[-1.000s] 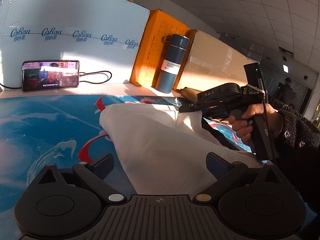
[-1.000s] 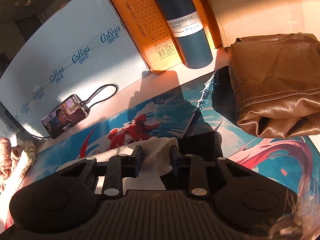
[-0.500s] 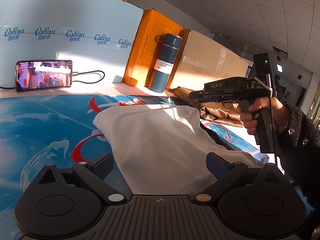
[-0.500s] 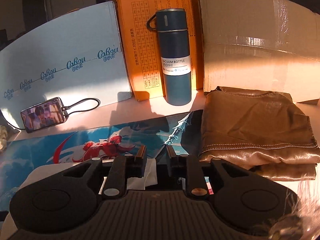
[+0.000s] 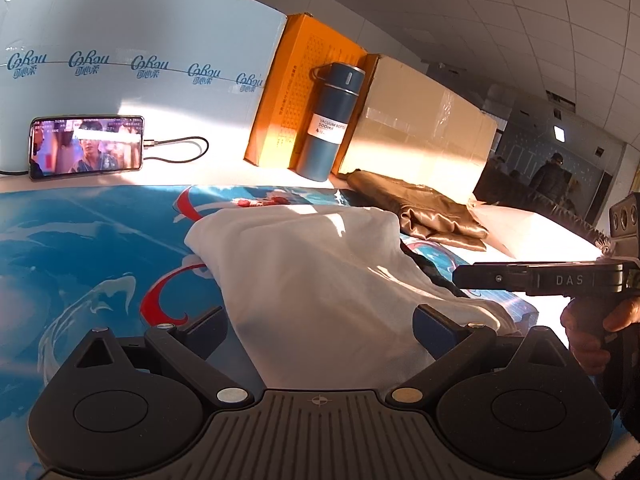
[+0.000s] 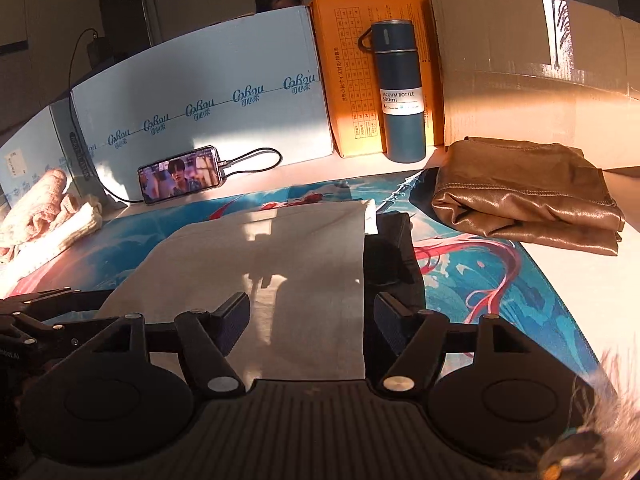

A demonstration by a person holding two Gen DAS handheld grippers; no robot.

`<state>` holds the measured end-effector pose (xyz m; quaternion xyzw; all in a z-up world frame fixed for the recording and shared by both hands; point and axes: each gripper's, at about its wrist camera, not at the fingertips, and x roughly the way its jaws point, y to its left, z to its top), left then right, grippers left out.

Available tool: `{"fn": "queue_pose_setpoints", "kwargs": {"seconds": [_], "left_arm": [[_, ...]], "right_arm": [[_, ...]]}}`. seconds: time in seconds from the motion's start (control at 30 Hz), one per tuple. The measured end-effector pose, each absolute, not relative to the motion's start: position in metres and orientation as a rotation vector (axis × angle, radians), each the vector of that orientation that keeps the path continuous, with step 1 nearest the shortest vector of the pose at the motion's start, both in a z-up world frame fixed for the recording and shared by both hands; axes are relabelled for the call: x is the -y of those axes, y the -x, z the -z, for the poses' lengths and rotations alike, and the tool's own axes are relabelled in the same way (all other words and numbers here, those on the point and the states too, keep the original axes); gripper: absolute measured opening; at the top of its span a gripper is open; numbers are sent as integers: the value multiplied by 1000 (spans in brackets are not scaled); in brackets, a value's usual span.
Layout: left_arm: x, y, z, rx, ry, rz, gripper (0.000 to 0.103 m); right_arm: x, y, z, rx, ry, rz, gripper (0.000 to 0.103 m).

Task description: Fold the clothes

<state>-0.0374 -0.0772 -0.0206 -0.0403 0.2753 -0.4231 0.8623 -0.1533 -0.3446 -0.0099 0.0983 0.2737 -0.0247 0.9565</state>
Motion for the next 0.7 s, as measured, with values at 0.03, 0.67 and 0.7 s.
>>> {"fn": "queue_pose_setpoints", "kwargs": {"seconds": [0.03,0.67,0.7], "left_arm": [[77,37,21,-579,85,887,101],[77,32,24,-617,89,867,101],[77,31,24,-621,88,864,101]], "right_arm": [[343,158,13,-562,-192,58,69],[366,207,20,-474,-282,263,84],[370,210,20,-472,-309,271,84]]}}
